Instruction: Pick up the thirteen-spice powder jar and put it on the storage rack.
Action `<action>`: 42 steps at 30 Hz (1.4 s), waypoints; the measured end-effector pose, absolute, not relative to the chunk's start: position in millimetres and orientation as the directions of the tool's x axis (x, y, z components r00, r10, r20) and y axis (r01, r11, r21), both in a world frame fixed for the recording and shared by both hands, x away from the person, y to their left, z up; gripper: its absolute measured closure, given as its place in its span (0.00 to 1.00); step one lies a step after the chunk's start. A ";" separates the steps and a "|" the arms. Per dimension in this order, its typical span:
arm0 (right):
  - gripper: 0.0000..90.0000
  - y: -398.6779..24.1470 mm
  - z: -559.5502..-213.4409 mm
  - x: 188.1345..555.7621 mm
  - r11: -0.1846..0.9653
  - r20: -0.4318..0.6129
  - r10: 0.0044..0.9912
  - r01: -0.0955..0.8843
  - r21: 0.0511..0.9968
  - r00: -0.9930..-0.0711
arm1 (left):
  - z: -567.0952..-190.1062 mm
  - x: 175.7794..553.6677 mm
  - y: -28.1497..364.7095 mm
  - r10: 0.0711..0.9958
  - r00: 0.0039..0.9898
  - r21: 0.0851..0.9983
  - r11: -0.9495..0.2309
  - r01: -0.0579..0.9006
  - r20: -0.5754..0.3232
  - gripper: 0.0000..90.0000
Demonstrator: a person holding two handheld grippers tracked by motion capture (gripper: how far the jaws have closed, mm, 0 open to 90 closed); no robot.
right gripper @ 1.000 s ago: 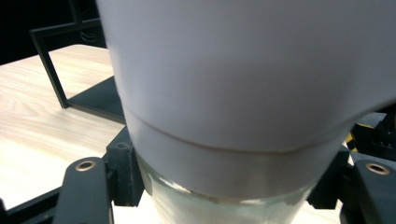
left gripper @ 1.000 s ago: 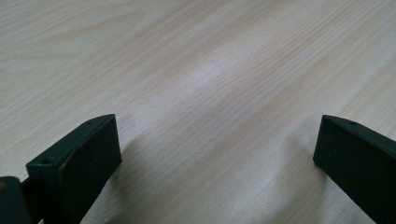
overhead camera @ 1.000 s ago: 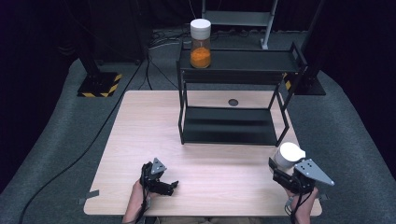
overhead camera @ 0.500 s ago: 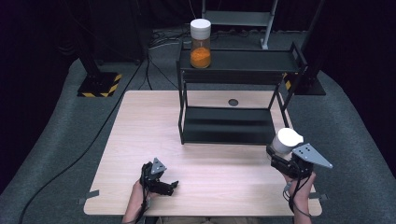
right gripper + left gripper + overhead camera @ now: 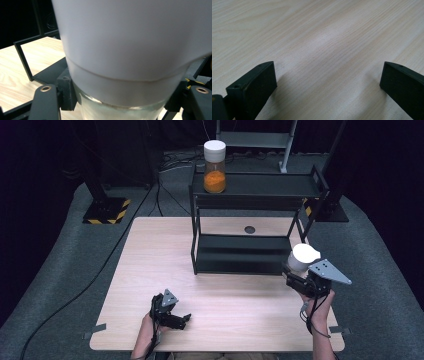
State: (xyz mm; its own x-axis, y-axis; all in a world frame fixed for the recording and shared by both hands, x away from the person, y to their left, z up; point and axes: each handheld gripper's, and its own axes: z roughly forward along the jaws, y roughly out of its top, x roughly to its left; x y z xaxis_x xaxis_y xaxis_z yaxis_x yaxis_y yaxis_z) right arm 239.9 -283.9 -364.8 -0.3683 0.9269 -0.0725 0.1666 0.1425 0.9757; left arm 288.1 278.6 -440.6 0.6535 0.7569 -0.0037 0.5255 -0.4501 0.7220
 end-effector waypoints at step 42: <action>0.34 -282.2 -311.0 286.9 0.151 -0.097 0.920 0.114 0.982 -0.380 | -440.6 288.2 278.6 0.757 0.653 0.722 -0.449 0.526 -0.005 0.00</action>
